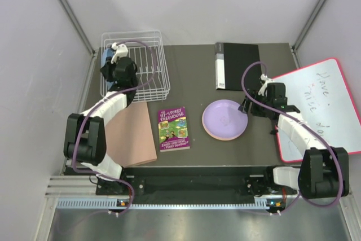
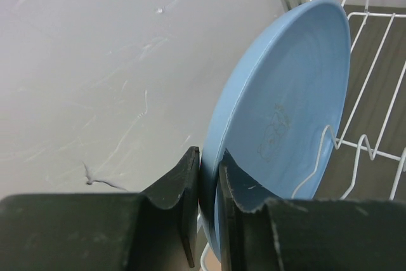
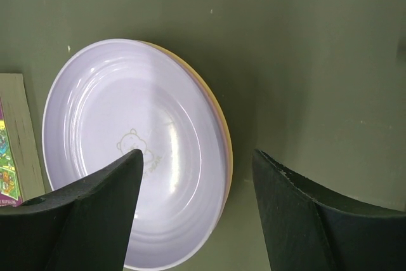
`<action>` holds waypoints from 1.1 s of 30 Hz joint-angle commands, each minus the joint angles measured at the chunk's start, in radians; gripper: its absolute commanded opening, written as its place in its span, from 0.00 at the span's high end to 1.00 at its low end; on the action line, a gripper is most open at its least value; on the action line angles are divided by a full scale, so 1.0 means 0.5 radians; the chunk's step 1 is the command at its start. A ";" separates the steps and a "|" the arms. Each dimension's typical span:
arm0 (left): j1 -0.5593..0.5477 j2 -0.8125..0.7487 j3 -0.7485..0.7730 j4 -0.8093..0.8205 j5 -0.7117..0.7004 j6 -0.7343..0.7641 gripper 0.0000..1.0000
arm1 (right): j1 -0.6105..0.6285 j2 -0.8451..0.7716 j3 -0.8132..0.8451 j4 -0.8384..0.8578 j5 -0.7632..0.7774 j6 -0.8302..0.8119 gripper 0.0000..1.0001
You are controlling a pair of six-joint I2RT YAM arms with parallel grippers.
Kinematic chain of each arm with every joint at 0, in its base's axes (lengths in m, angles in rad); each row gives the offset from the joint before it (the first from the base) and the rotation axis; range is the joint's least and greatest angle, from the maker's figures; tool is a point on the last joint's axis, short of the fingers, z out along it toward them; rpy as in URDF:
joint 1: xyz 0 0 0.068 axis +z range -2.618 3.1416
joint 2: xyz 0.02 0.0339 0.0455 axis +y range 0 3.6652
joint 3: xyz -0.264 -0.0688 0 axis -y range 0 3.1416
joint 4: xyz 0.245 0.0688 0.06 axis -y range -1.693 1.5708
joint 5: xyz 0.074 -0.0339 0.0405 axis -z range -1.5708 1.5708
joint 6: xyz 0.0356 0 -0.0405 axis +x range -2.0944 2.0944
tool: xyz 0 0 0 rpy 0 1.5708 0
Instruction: Unload the plates from the dish rack
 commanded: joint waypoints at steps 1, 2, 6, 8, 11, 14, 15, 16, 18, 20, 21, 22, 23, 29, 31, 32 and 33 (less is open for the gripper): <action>-0.005 -0.157 0.084 0.549 -0.071 0.137 1.00 | -0.008 -0.120 0.023 0.034 -0.006 -0.029 0.31; -0.005 -0.148 0.084 0.562 -0.071 0.146 1.00 | -0.005 -0.129 0.022 0.028 -0.006 -0.029 0.31; -0.005 -0.068 0.047 0.568 -0.062 0.137 1.00 | -0.005 -0.166 -0.005 0.016 0.003 -0.032 0.30; -0.005 -0.028 0.050 0.571 -0.062 0.137 1.00 | -0.005 -0.178 -0.011 0.010 0.003 -0.032 0.30; 0.001 0.061 0.047 0.589 -0.068 0.152 1.00 | -0.005 -0.178 -0.014 0.016 0.003 -0.032 0.30; 0.007 0.137 0.035 0.638 -0.083 0.170 1.00 | -0.008 -0.172 -0.008 0.016 -0.009 -0.029 0.30; 0.010 0.162 0.020 0.648 -0.086 0.174 1.00 | -0.005 -0.166 -0.008 0.016 -0.012 -0.029 0.30; 0.007 0.174 0.017 0.663 -0.095 0.174 1.00 | -0.005 -0.169 -0.011 0.016 -0.012 -0.026 0.30; 0.007 0.208 0.007 0.672 -0.104 0.177 1.00 | -0.005 -0.169 -0.020 0.025 -0.015 -0.023 0.30; 0.007 0.263 -0.005 0.761 -0.144 0.253 1.00 | -0.005 -0.166 -0.024 0.037 -0.027 -0.017 0.30; 0.001 0.285 -0.008 0.816 -0.172 0.314 1.00 | -0.008 -0.160 -0.024 0.040 -0.031 -0.011 0.30; -0.011 0.306 -0.014 0.889 -0.202 0.388 1.00 | -0.005 -0.157 -0.024 0.040 -0.034 -0.013 0.30; -0.018 0.325 -0.041 1.072 -0.218 0.534 1.00 | -0.005 -0.157 -0.027 0.043 -0.037 -0.014 0.30; -0.064 0.328 -0.082 1.451 -0.221 0.861 1.00 | -0.008 -0.142 -0.024 0.050 -0.043 -0.004 0.30; -0.067 0.322 -0.069 1.488 -0.209 0.919 1.00 | -0.005 -0.151 -0.030 0.050 -0.034 -0.001 0.30; -0.070 0.328 -0.069 1.525 -0.200 0.949 1.00 | -0.005 -0.157 -0.030 0.044 -0.034 -0.001 0.30; -0.079 0.331 -0.069 1.610 -0.190 0.989 1.00 | -0.005 -0.163 -0.030 0.043 -0.031 -0.001 0.30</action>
